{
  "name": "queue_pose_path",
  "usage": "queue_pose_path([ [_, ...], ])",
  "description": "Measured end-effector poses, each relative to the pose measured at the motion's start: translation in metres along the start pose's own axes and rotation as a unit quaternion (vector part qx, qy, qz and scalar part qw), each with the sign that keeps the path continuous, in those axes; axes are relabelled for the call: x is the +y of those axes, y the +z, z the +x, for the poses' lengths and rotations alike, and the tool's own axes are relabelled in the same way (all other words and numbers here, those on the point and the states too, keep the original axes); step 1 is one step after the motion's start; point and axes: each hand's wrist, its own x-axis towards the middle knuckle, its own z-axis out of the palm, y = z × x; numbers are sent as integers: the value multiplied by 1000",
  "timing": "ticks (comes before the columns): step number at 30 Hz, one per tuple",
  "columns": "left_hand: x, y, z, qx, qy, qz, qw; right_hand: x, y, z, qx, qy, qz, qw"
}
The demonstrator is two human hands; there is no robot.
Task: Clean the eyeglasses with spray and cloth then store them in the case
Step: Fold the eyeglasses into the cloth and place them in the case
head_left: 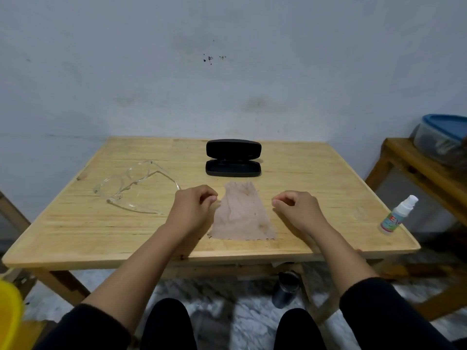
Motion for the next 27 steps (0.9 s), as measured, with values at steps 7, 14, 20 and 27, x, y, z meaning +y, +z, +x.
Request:
queue_pose_path([
  [7, 6, 29, 29, -15, -87, 10, 996, -14, 44, 48, 54, 36, 6, 998],
  [14, 3, 32, 39, -38, -79, 39, 995, -13, 66, 75, 61, 22, -53, 997],
  [20, -8, 30, 40, -22, -94, 55, 994, -3, 56, 74, 110, 41, -54, 992],
  [27, -11, 27, 45, 15, -32, 55, 998, -3, 48, 67, 115, -8, -58, 992],
])
